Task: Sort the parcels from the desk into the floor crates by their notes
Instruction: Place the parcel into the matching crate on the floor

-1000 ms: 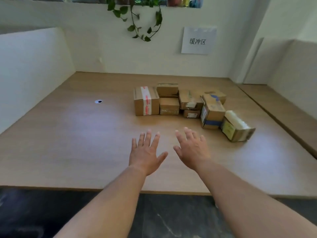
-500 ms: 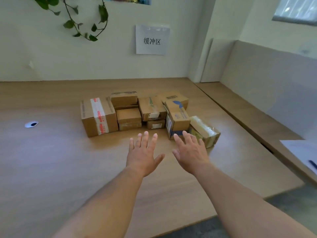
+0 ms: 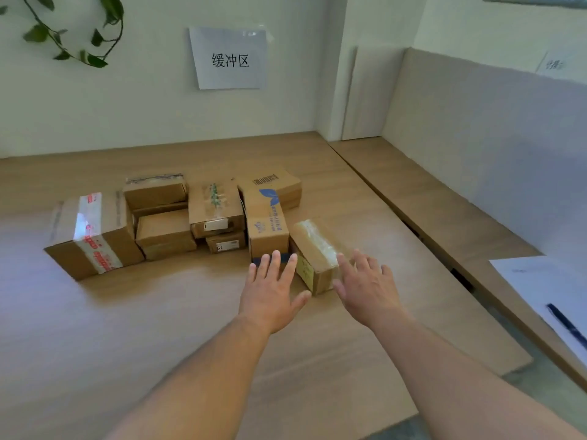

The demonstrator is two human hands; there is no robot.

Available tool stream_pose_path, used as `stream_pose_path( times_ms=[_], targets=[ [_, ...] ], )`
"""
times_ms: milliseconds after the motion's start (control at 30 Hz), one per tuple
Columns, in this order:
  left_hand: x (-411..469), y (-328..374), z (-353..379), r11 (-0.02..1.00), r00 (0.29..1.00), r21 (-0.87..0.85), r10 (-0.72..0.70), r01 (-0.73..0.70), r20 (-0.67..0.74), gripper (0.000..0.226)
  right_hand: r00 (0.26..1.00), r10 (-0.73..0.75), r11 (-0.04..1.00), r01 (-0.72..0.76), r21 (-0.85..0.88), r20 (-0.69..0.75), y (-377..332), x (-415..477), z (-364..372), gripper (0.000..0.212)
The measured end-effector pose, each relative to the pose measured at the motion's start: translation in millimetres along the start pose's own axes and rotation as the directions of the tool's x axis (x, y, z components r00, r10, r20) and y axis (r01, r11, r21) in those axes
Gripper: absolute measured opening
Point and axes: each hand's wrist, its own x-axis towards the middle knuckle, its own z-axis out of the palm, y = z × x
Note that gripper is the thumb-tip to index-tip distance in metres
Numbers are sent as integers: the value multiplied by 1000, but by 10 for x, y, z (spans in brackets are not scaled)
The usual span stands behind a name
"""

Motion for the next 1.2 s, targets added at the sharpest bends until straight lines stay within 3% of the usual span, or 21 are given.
stream_pose_path(
  times_ms=[267,400,600,733,900,1200],
  targets=[
    [659,613,78,978,993,-169,-117,121,31,74,999,-39,998,37,47,30,724,687,239,64],
    [789,704,172,942,978,-263,-195,209,77,72,993,-55,977,31,212,107,760,919,355,65],
    [855,797,197,814,946,-482,-279,324,163,71,969,-113,936,29,351,220,707,1030,415,59],
    [771,867,190,710,924,-598,-343,372,168,74,971,-113,921,21,390,213,642,919,428,45],
    [557,845,150,624,881,-635,-420,455,219,80,965,-157,898,53,437,208,570,608,389,30],
    [-349,573,215,563,816,-600,-482,568,319,90,950,-273,866,174,468,153,128,-212,329,30]
  ],
)
